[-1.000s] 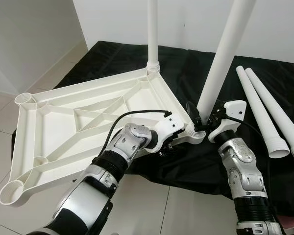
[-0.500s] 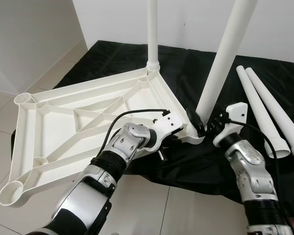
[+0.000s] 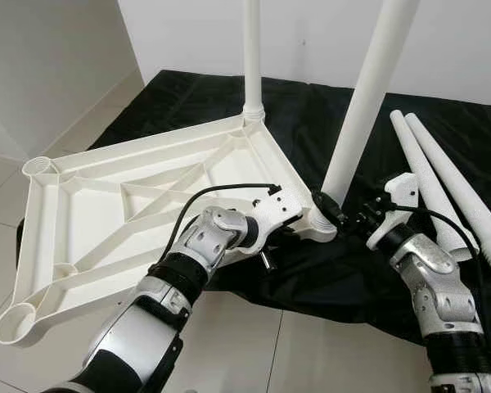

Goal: Building children table

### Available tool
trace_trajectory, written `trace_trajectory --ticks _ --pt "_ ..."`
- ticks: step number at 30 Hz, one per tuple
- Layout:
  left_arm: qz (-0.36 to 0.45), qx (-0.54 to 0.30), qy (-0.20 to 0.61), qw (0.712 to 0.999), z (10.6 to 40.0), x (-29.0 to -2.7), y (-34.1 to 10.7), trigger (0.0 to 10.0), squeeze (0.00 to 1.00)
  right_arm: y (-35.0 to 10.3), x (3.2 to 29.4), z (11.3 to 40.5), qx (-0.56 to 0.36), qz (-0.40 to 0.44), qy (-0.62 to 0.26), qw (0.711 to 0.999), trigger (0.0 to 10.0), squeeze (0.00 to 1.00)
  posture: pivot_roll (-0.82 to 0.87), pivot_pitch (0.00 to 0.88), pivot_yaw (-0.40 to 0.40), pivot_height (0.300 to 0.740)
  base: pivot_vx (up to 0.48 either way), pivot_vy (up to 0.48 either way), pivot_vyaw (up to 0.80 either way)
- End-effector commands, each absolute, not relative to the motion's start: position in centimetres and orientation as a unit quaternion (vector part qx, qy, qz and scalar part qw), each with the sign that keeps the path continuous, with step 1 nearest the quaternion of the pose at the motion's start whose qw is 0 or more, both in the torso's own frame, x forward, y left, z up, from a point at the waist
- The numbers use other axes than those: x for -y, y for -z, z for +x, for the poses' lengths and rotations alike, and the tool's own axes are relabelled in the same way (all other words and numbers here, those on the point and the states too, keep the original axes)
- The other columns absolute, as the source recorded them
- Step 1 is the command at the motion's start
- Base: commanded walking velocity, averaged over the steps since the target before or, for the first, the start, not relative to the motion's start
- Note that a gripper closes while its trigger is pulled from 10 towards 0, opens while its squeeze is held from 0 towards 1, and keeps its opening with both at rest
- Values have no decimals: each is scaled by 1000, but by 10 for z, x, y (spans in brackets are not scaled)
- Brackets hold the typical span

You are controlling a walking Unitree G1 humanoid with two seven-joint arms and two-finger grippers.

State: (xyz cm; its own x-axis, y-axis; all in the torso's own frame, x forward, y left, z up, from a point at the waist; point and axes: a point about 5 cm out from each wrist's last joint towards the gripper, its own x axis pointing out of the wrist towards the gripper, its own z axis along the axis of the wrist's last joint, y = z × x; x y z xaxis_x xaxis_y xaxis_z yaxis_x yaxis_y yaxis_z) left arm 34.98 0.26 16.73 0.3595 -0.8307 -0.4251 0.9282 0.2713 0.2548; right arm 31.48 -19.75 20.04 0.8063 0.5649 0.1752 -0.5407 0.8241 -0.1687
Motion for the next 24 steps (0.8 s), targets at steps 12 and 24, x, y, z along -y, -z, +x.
trace_trajectory --ticks 12,24 --pt "239 -119 561 784 349 -5 -162 10000 0 -188 189 334 72 -59 -345 934 10000 0 -153 111 99 740 0 0 0" --pt "243 -121 560 783 349 -6 -161 10000 0 -192 190 339 70 -63 -379 921 0 0 -151 116 99 740 0 0 0"
